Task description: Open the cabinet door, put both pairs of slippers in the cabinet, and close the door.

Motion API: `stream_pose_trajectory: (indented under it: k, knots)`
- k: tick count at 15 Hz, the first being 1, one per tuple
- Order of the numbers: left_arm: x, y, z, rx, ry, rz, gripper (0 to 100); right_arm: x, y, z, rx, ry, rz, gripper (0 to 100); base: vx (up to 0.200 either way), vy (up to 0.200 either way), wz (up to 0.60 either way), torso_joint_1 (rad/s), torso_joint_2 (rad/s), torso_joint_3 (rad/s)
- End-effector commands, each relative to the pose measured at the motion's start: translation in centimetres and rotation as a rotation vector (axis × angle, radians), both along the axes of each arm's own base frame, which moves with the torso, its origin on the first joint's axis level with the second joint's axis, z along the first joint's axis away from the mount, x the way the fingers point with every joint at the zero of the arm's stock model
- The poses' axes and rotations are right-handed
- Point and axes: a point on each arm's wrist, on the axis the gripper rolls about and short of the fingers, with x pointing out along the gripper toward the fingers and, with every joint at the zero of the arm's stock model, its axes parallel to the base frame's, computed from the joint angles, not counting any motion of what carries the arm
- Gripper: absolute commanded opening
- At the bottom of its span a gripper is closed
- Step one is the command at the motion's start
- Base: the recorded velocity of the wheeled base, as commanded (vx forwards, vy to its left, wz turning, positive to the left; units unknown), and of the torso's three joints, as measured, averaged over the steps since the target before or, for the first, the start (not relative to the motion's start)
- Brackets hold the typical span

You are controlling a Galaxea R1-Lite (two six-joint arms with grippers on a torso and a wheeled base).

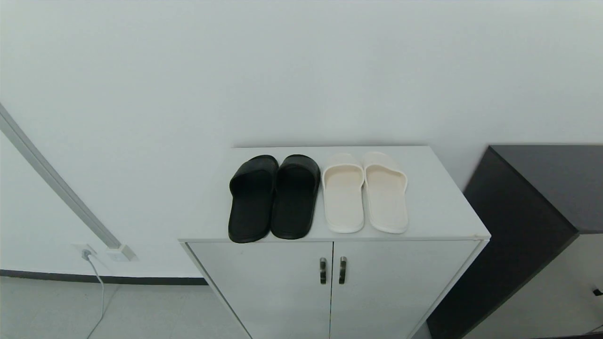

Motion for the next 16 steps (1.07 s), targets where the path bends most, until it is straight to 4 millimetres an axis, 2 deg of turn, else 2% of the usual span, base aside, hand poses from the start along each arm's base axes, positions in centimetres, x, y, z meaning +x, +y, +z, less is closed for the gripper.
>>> stream_pose_trajectory:
  k: [1,4,5,6,7,8,10,12,13,15,16]
  knots:
    - [0.0,0.0,0.0,-0.001,0.000,-0.001,0,0.0,0.0,0.0,-0.001,0.000,0.000,100,0.000,0.000,0.00,0.000,0.00,0.000]
    - [0.0,0.0,0.0,-0.001,0.001,-0.001,0,0.0,0.0,0.1,-0.035,-0.006,-0.009,100,0.000,0.000,0.00,0.000,0.00,0.000]
    - [0.0,0.0,0.0,-0.001,0.000,-0.001,0,-0.4,0.0,1.8,-0.022,-0.081,-0.019,100,0.000,0.000,0.00,0.000,0.00,0.000]
    - [0.0,0.0,0.0,-0.001,0.001,-0.001,0,-1.2,-0.1,5.0,0.015,-0.151,-0.011,100,0.000,0.000,0.00,0.000,0.00,0.000]
    - [0.0,0.0,0.0,-0.001,0.001,0.001,0,-1.2,0.0,7.6,0.033,-0.114,0.008,100,0.000,0.000,0.00,0.000,0.00,0.000]
    - [0.0,0.0,0.0,-0.001,0.001,0.001,0,-0.3,0.2,8.1,0.004,-0.021,0.089,100,0.000,0.000,0.00,0.000,0.00,0.000]
    - [0.0,0.0,0.0,-0.001,0.001,0.002,0,3.0,0.5,8.6,0.002,0.165,0.203,100,0.000,0.000,0.00,0.000,0.00,0.000]
    - [0.0,0.0,0.0,-0.001,0.001,0.001,0,7.4,0.8,10.6,0.005,0.174,0.262,100,0.000,0.000,0.00,0.000,0.00,0.000]
    - [0.0,0.0,0.0,-0.001,0.001,0.001,0,8.5,1.0,11.2,0.003,0.153,0.279,100,0.000,0.000,0.00,0.000,0.00,0.000]
    - [0.0,0.0,0.0,-0.003,0.001,0.001,0,12.3,2.7,13.3,0.016,0.151,0.326,100,0.000,0.000,0.00,0.000,0.00,0.000]
    - [0.0,0.0,0.0,-0.004,0.001,0.001,0,13.4,4.7,14.0,0.060,0.185,0.370,100,0.000,0.000,0.00,0.000,0.00,0.000]
